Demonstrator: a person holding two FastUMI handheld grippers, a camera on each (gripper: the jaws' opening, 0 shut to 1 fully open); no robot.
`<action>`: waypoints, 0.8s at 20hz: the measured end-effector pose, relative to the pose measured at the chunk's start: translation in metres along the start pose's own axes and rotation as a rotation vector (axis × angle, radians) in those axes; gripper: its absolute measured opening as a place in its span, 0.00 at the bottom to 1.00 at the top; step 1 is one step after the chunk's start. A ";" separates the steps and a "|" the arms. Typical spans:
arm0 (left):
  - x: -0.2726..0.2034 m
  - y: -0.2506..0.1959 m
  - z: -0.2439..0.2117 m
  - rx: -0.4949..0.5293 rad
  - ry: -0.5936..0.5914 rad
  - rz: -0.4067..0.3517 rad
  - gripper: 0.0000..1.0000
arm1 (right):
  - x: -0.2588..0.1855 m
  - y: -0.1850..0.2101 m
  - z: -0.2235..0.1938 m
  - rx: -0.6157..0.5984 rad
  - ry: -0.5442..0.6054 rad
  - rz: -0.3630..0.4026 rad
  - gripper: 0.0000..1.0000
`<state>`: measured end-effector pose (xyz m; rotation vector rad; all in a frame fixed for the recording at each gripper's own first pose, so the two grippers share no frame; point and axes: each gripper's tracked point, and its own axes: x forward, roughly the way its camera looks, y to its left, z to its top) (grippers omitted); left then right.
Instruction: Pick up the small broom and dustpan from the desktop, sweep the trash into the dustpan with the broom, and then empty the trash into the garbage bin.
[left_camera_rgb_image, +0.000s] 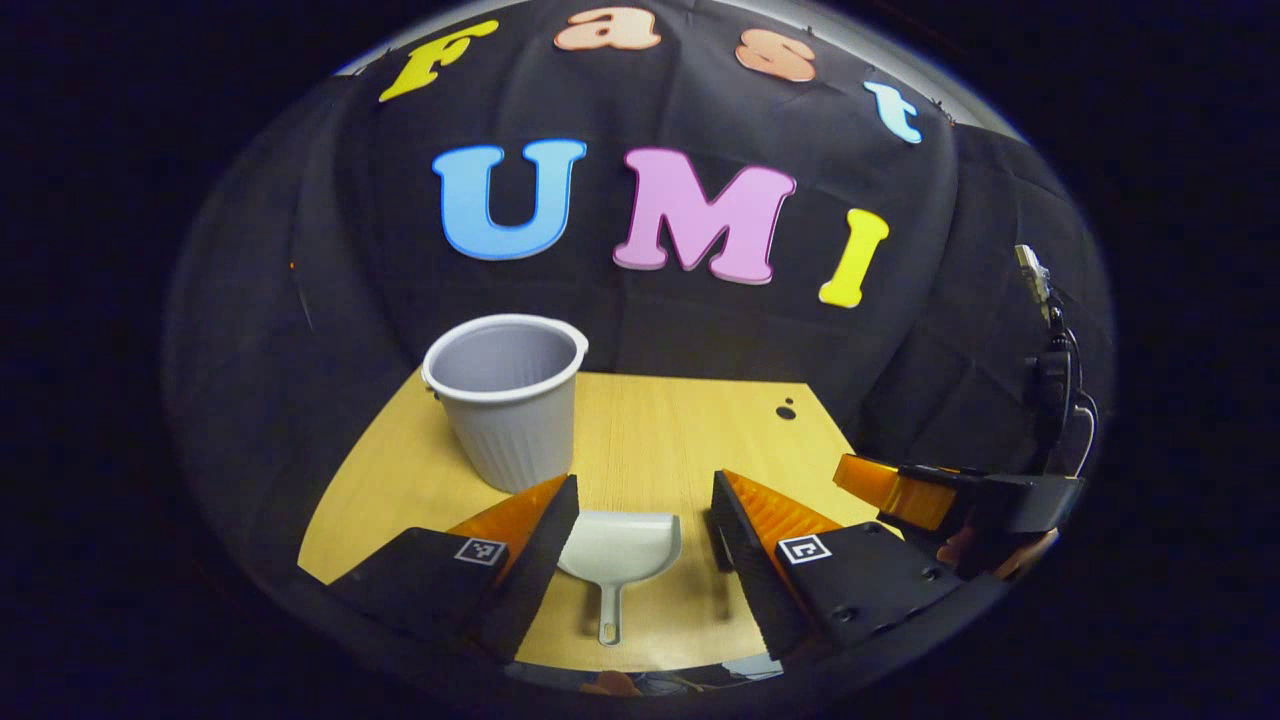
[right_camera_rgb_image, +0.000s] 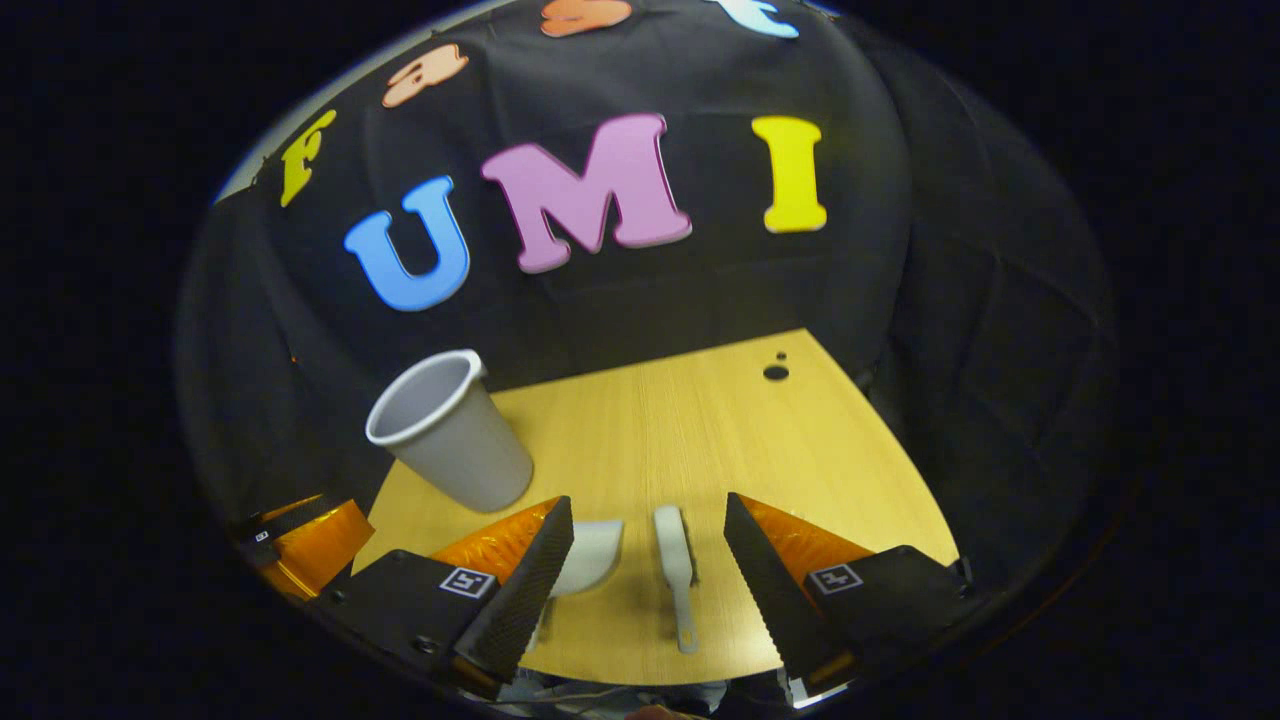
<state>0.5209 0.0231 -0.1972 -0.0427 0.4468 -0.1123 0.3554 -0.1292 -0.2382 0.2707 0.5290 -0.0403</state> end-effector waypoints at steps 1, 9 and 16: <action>-0.015 -0.004 0.001 0.015 -0.056 0.005 0.81 | -0.014 0.005 0.022 -0.019 -0.071 0.007 0.97; -0.075 -0.011 -0.026 0.084 -0.499 0.009 0.80 | -0.131 0.064 0.108 -0.131 -0.512 0.111 0.97; -0.054 0.003 -0.102 -0.019 -0.522 -0.015 0.79 | -0.174 0.061 0.073 -0.141 -0.638 0.108 0.96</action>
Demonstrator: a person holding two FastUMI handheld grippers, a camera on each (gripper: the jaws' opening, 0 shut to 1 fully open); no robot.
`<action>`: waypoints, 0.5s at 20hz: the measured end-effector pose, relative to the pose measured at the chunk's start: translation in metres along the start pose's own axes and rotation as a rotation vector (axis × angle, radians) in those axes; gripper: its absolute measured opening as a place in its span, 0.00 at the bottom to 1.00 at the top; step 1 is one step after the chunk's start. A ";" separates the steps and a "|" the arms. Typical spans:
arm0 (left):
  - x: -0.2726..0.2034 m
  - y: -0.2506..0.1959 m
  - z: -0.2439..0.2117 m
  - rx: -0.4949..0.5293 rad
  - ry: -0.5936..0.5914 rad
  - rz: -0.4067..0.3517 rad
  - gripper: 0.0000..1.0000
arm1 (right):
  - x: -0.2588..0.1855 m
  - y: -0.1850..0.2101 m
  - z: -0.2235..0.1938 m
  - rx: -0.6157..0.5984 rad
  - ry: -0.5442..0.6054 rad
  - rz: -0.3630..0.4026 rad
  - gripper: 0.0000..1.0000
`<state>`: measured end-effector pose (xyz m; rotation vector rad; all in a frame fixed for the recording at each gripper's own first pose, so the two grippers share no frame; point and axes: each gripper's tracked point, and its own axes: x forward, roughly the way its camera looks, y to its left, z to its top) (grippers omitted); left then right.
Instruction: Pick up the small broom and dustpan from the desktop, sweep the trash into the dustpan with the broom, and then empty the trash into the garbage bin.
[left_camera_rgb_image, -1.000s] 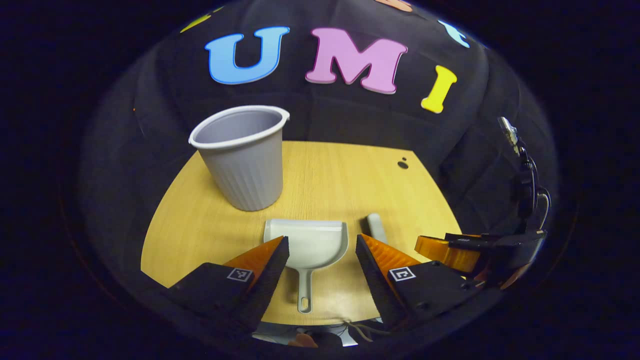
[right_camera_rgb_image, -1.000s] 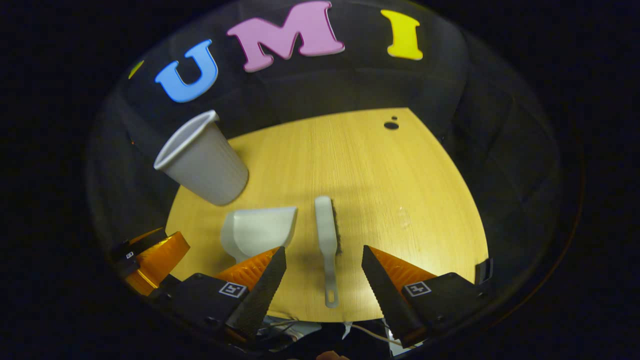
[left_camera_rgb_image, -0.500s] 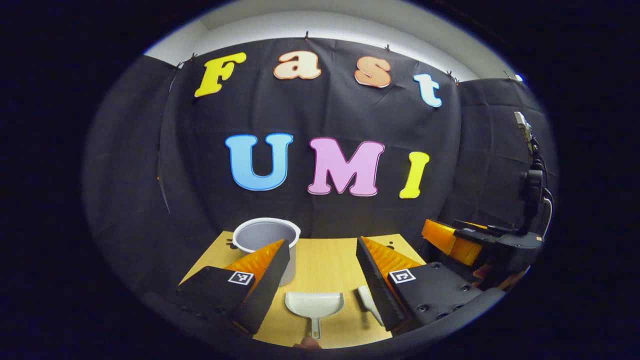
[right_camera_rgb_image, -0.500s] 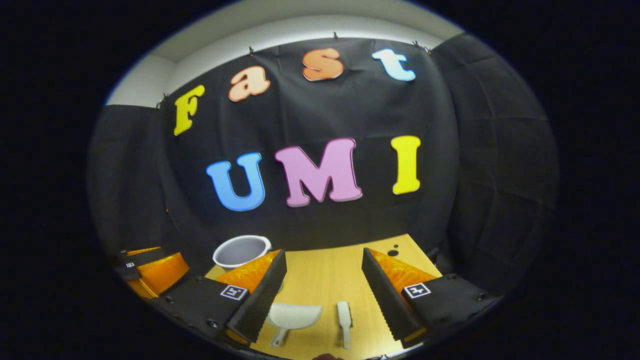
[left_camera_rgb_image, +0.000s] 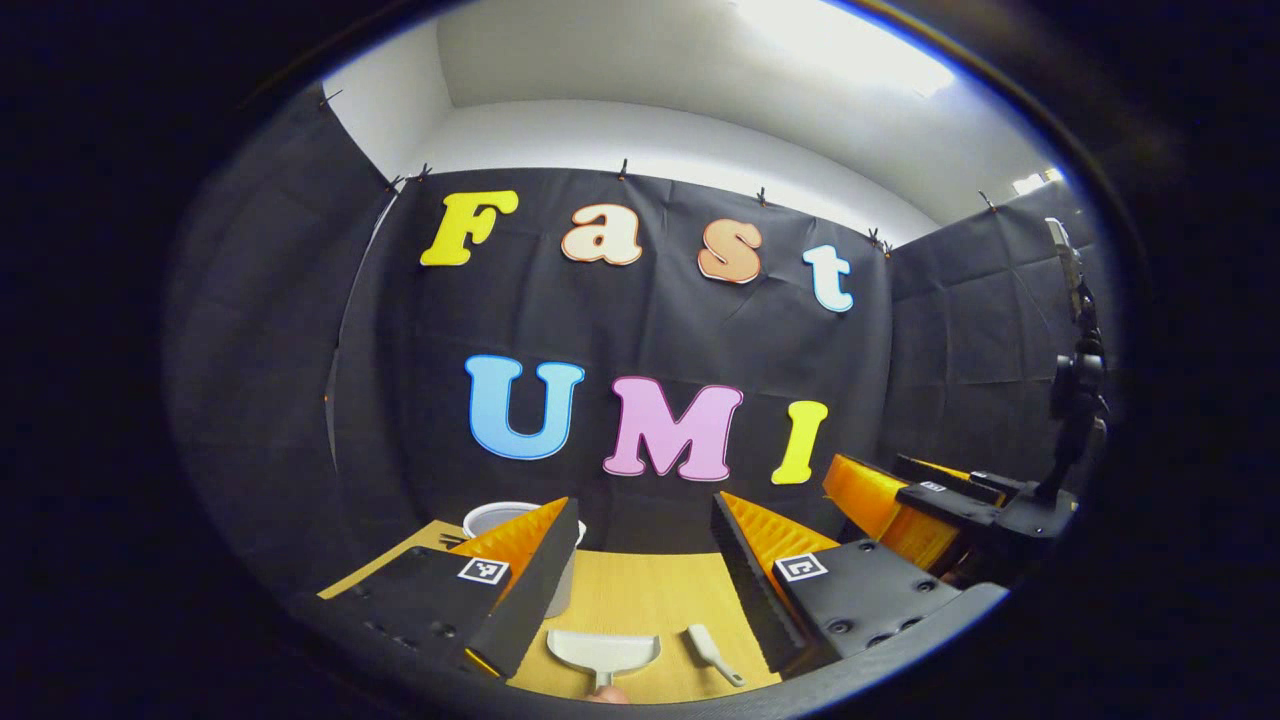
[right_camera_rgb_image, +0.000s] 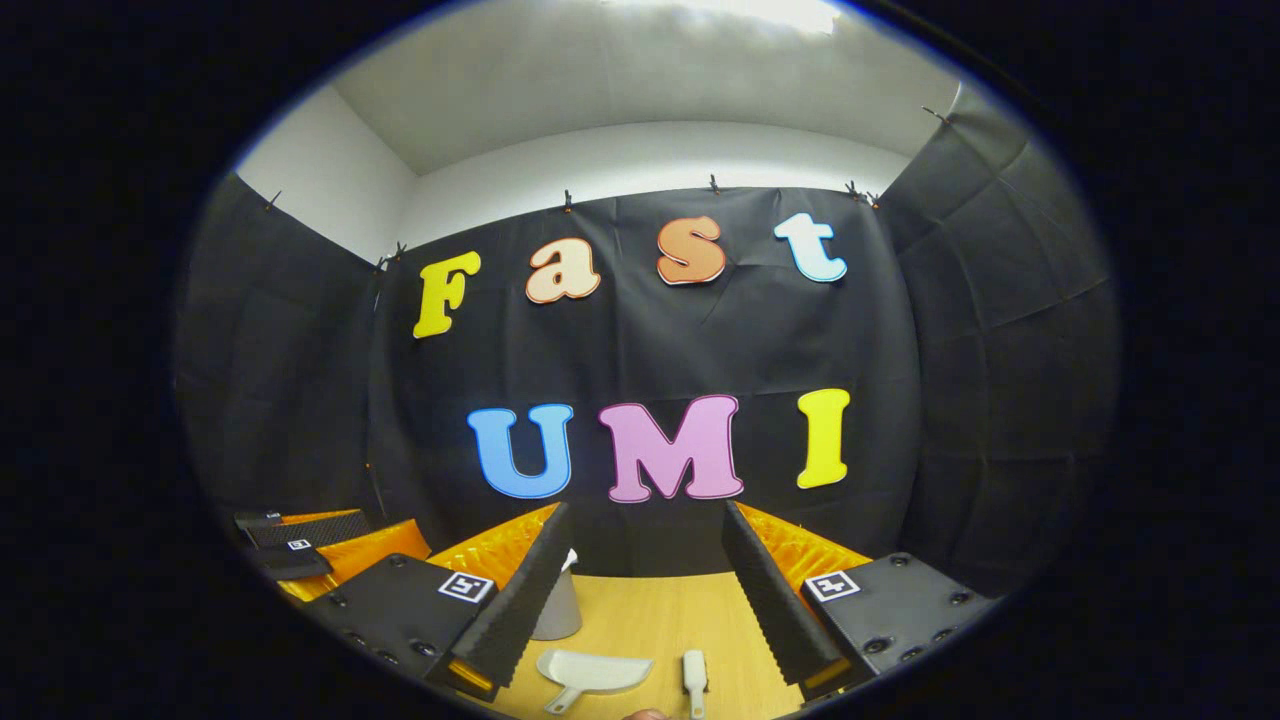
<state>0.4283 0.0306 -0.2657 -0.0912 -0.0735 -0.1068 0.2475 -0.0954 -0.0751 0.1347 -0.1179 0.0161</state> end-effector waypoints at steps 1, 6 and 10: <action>-0.006 0.004 -0.014 -0.001 0.022 0.011 0.79 | -0.003 -0.002 -0.007 -0.011 0.004 -0.008 0.96; -0.003 0.019 -0.047 -0.023 0.099 0.030 0.79 | -0.007 0.001 -0.033 -0.054 0.015 -0.021 0.96; -0.001 0.020 -0.044 -0.013 0.090 0.018 0.79 | -0.005 0.001 -0.032 -0.045 0.006 -0.031 0.97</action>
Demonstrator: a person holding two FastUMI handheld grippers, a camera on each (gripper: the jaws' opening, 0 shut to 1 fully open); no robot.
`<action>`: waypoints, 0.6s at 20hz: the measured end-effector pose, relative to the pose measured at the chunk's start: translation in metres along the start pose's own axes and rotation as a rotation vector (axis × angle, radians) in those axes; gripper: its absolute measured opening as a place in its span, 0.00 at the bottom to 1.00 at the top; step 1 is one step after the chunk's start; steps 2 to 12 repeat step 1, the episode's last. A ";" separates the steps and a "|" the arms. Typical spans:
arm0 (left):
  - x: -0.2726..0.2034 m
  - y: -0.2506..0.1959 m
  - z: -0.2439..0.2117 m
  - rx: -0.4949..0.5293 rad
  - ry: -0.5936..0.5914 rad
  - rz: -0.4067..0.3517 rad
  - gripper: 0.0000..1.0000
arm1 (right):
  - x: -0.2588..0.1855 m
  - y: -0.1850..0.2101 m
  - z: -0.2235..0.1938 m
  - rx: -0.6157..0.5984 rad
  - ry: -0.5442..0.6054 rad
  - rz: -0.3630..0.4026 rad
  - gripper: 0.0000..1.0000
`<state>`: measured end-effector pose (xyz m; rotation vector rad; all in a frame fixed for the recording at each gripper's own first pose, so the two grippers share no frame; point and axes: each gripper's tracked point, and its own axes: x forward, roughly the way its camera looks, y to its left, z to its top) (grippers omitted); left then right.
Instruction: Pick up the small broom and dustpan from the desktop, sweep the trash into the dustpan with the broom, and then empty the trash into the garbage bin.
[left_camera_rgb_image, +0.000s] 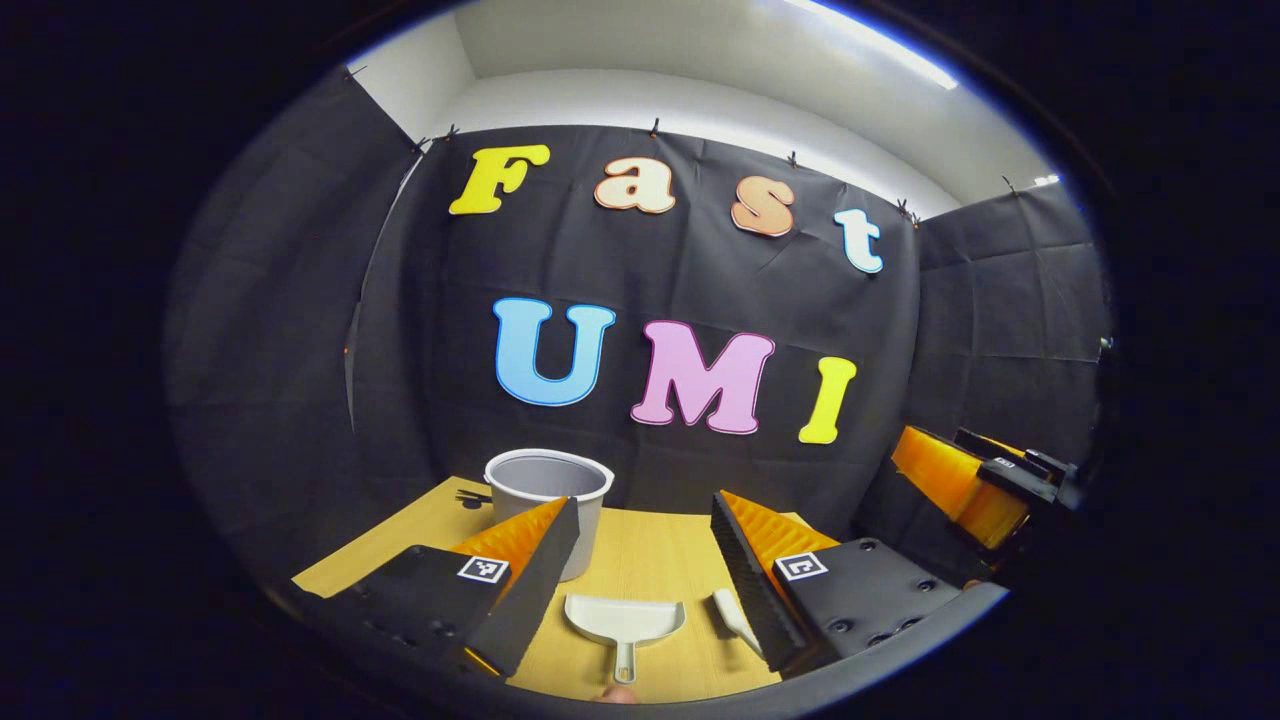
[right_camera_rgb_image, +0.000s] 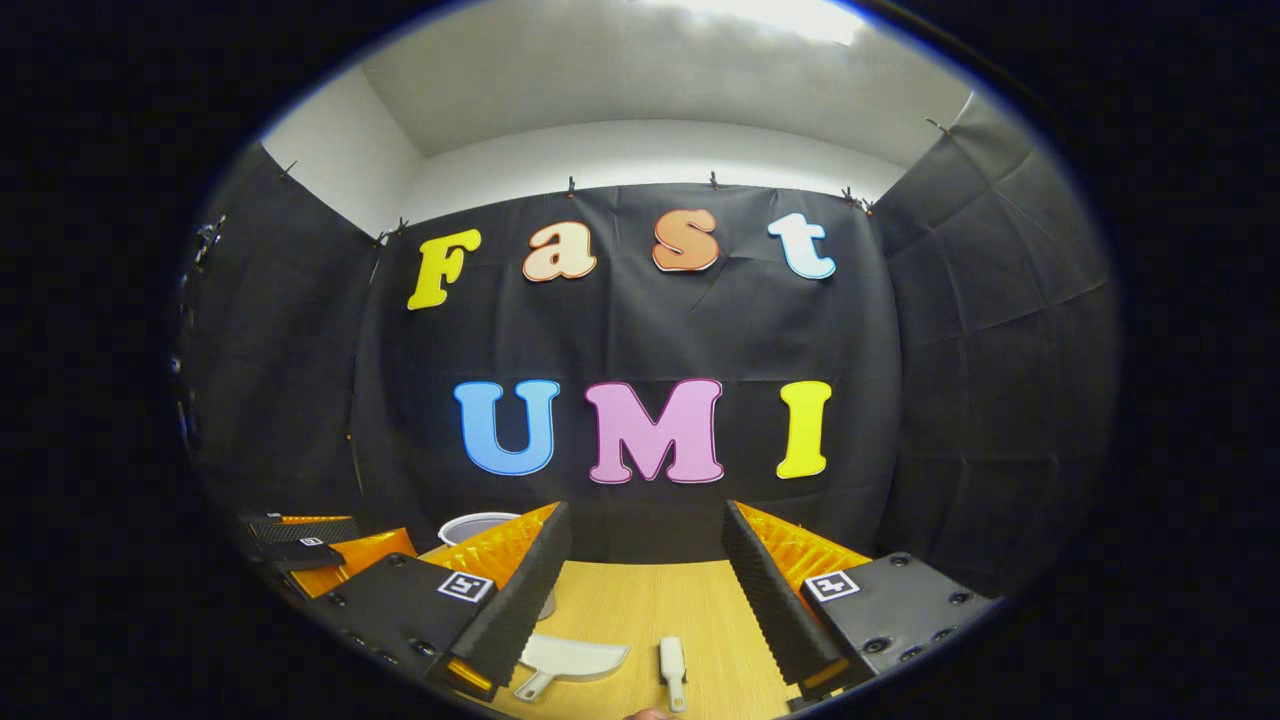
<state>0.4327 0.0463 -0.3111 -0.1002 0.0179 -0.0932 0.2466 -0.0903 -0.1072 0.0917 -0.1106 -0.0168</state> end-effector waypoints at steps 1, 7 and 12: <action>-0.001 -0.002 0.002 0.007 -0.007 -0.007 0.79 | 0.000 0.000 0.001 -0.002 -0.003 -0.004 0.96; -0.001 -0.002 0.002 0.007 -0.007 -0.007 0.79 | 0.000 0.000 0.001 -0.002 -0.003 -0.004 0.96; -0.001 -0.002 0.002 0.007 -0.007 -0.007 0.79 | 0.000 0.000 0.001 -0.002 -0.003 -0.004 0.96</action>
